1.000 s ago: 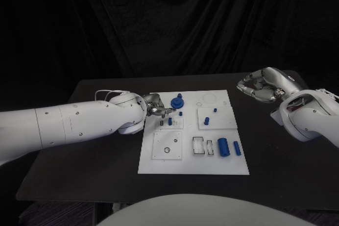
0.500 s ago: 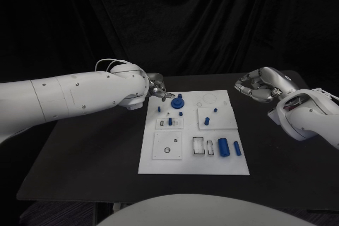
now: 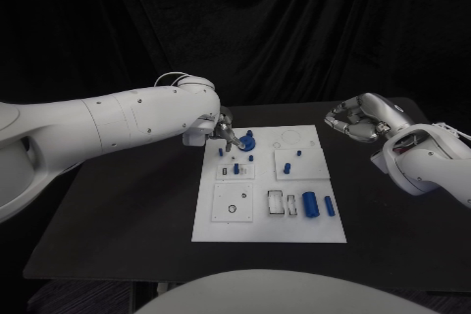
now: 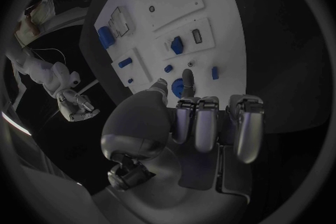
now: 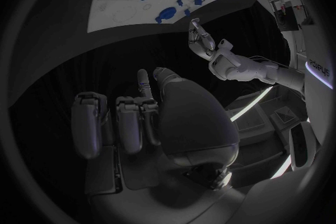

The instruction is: Assemble the parts on the task board

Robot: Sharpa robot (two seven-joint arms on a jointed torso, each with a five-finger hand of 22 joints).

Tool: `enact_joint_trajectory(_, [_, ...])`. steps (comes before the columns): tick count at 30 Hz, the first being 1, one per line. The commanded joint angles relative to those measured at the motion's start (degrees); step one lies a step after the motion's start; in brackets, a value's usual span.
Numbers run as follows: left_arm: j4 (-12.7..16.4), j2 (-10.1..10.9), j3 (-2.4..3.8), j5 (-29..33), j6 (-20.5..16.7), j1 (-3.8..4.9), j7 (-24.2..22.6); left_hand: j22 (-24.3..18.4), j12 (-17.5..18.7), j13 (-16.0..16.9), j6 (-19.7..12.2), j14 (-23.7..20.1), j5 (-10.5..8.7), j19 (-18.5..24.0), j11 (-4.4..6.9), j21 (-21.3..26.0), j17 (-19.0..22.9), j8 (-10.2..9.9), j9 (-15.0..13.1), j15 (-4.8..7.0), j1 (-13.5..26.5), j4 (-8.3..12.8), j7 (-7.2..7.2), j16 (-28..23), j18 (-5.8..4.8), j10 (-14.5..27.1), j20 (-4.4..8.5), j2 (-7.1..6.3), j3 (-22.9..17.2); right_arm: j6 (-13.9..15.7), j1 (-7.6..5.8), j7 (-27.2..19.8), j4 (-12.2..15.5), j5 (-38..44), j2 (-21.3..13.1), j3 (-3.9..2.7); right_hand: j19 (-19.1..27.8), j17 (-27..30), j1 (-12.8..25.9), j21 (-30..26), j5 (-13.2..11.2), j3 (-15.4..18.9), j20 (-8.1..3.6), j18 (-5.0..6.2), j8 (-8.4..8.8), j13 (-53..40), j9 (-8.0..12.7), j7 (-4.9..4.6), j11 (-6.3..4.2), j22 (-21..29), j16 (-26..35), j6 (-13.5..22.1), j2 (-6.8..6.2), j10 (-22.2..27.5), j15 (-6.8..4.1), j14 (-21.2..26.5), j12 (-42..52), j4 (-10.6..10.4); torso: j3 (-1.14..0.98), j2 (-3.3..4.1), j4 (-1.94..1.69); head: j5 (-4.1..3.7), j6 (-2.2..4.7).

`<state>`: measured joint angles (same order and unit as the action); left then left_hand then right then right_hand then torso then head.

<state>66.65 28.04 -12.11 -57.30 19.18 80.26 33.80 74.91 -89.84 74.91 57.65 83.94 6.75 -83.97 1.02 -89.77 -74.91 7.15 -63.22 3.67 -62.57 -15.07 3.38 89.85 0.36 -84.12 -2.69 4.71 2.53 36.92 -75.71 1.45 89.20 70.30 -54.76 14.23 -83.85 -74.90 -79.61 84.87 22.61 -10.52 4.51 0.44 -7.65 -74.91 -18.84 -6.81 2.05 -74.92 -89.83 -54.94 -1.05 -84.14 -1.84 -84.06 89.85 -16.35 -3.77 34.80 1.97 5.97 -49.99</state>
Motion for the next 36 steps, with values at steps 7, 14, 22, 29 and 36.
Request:
enact_joint_trajectory(7, [-2.12, -1.58, 0.03, 1.88, 4.4, -1.85, 2.14, 15.09, -0.16, 15.09, 1.12, 6.06, 0.13, -6.03, -0.49, -0.23, -15.09, -0.83, 1.72, -0.43, -0.07, 0.18, 0.09, 0.15, -0.36, -5.88, -0.54, 0.51, 0.45, 0.55, 0.09, 0.52, 0.41, 0.16, -0.36, -0.05, -2.98, -15.1, 0.18, -0.09, 0.27, -0.16, 0.43, 0.99, 0.33, -15.09, 0.08, 0.06, 0.32, -13.19, -0.17, -0.24, -0.32, -5.86, 0.49, -5.94, 0.15, -0.21, 0.31, 0.2, -0.14, -0.3, -0.01])
enact_joint_trajectory(14, [-2.39, -1.76, 0.03, 1.9, 2.9, -2.63, 1.67, 15.09, -0.16, 15.09, 2.08, 6.06, 0.87, -6.03, -0.38, -0.23, -15.09, -0.99, 2.64, -0.36, -0.19, 0.28, -0.08, 0.15, -0.36, -5.88, -0.51, 0.86, 0.53, 0.51, 0.08, 0.53, 0.51, 0.16, -0.53, -0.05, -2.98, -15.1, 0.18, -0.09, 0.27, -0.16, 0.43, 0.99, 0.33, -15.09, 0.08, 0.06, 0.32, -13.19, -0.17, -0.24, -0.32, -5.86, 0.49, -5.94, 0.15, -0.21, 0.29, 0.26, -0.04, -0.24, -0.01])
enact_joint_trajectory(22, [-1.48, -1.86, 0.03, 1.9, 2.34, -3.27, 1.06, 15.09, -0.16, 15.09, 2.34, 6.06, 1.28, -6.03, -0.33, -0.23, -15.09, -1.08, 2.98, -0.32, -0.34, 0.39, -0.14, 0.15, -0.36, -5.88, -0.48, 1.01, 0.5, 0.39, 0.09, 0.49, 0.4, 0.16, -0.32, -0.05, -2.98, -15.1, 0.18, -0.09, 0.27, -0.16, 0.43, 0.99, 0.33, -15.09, 0.08, 0.06, 0.32, -13.19, -0.17, -0.24, -0.32, -5.86, 0.49, -5.94, 0.15, -0.21, 0.32, 0.22, -0.12, -0.25, -0.01])
enact_joint_trajectory(29, [-1.25, -2.09, 0.03, 1.9, 1.57, -3.71, 0.36, 15.09, -0.16, 15.09, 2.66, 6.06, 1.87, -6.03, -0.28, -0.23, -15.09, -1.11, 3.26, -0.27, -0.53, 0.53, -0.21, 0.15, -0.36, -5.88, -0.45, 1.21, 0.43, 0.35, 0.09, 0.48, 0.3, 0.16, -0.18, -0.05, -2.99, -15.1, 0.14, -0.07, 0.37, -0.22, 0.43, 0.98, 0.38, -15.09, 0.1, 0.08, 0.3, -13.2, -0.17, -0.24, -0.33, -5.86, 0.48, -5.94, 0.15, -0.13, 0.33, 0.23, -0.09, -0.37, -0.01])
enact_joint_trajectory(36, [-1.46, -2.23, 0.03, 1.9, 1.31, -3.9, 0.08, 15.09, -0.16, 15.09, 2.84, 6.06, 3.19, -6.03, -0.21, -0.23, -15.09, -1.16, 3.56, -0.22, -0.98, 0.91, -0.28, 0.15, -0.36, -5.88, -0.39, 1.39, 0.3, 0.37, 0.09, 0.51, 0.3, 0.16, -0.17, -0.05, -2.99, -15.1, 0.14, -0.07, 0.37, -0.22, 0.43, 0.98, 0.38, -15.09, 0.1, 0.08, 0.3, -13.2, -0.17, -0.24, -0.33, -5.86, 0.48, -5.94, 0.15, -0.13, 0.33, 0.23, -0.14, -0.61, -0.01])
